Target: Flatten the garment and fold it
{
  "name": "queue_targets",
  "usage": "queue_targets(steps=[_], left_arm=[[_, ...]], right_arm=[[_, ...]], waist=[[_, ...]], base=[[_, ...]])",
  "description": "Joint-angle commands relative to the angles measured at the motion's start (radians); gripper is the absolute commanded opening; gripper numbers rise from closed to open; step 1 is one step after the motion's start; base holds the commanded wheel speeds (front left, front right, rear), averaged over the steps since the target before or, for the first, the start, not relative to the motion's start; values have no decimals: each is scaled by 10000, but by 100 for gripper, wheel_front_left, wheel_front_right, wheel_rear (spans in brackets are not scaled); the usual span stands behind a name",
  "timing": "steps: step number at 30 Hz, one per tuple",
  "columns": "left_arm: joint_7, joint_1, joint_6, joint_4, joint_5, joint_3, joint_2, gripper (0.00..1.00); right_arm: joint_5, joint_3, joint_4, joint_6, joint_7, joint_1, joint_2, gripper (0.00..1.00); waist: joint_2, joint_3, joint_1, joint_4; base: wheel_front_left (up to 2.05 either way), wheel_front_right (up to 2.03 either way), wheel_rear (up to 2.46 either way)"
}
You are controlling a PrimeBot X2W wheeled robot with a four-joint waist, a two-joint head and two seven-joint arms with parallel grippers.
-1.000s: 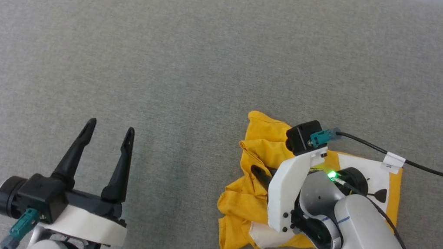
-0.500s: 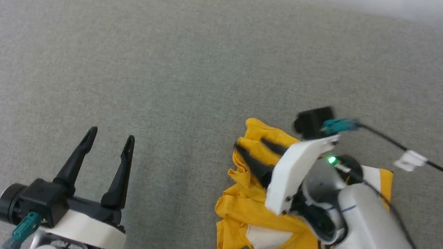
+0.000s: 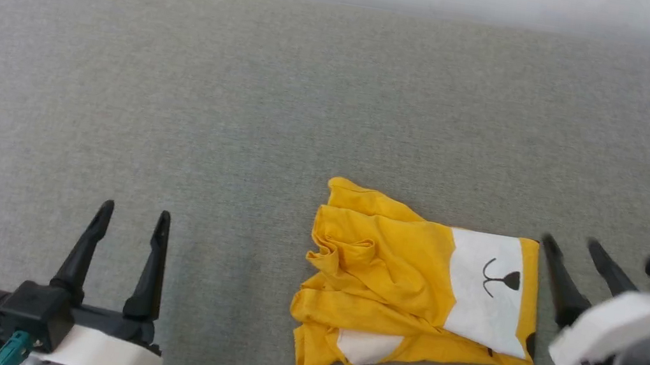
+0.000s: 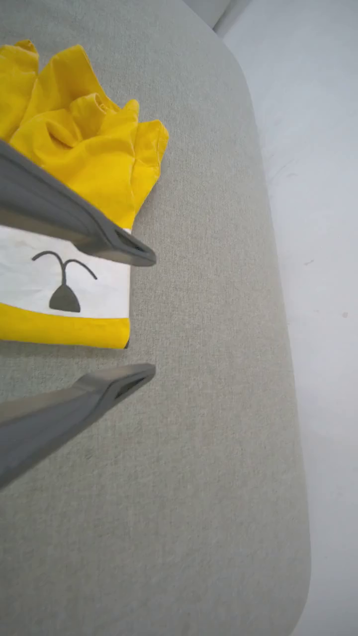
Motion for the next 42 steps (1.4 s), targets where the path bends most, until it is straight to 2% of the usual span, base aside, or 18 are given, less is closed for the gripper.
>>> queue_targets(steps=[1,5,9,19,23,24,25,26,27,33,42], left_arm=[[-45,151,86,-71,-79,97,30,100],[-45,300,123,-124,-114,183,14,100],[-45,276,128,-152,-121,175,-1,100],[-45,51,66,-23,-98,-55,90,100],[-45,-57,49,60,-95,-156,146,100],[-44,-83,47,84,-99,-180,152,100],[-32,-97,48,111,-109,-196,155,100],[-18,-110,46,135,-119,-215,159,100],[-5,-121,46,155,-128,-232,164,100],[34,-163,49,226,-164,-339,186,100],[108,-177,102,-30,-178,-435,297,100]], right_arm=[[-94,-262,-179,-9,93,335,95,100],[-111,-719,-372,-9,486,998,284,100],[31,-740,-139,-9,715,1090,435,100],[-112,-420,1599,-9,905,244,548,100],[-96,-657,2466,-9,1025,-76,571,100],[-90,-753,2699,-9,1123,-132,579,97],[-47,-900,2917,-9,1204,-197,590,58],[9,-1059,3116,-9,1259,-269,600,33],[27,-1170,3301,-9,1326,-332,608,0],[209,-1172,3729,-9,1276,-559,624,0],[-121,-411,3031,-9,1084,-979,626,0]], waist=[[-1,3,1,-148],[-1,20,1,-288],[-1,116,1,-333],[-1,283,1,18],[-1,315,1,237],[-1,316,1,283],[-1,315,1,310],[-1,313,1,334],[-1,310,1,351],[-1,260,1,303],[-1,327,1,-318]], base=[[0,0,0],[0,0,0],[0,0,0],[0,0,0],[0,0,0],[0,0,0],[0,0,0],[0,0,0],[0,0,0],[0,0,0],[0,0,0]])
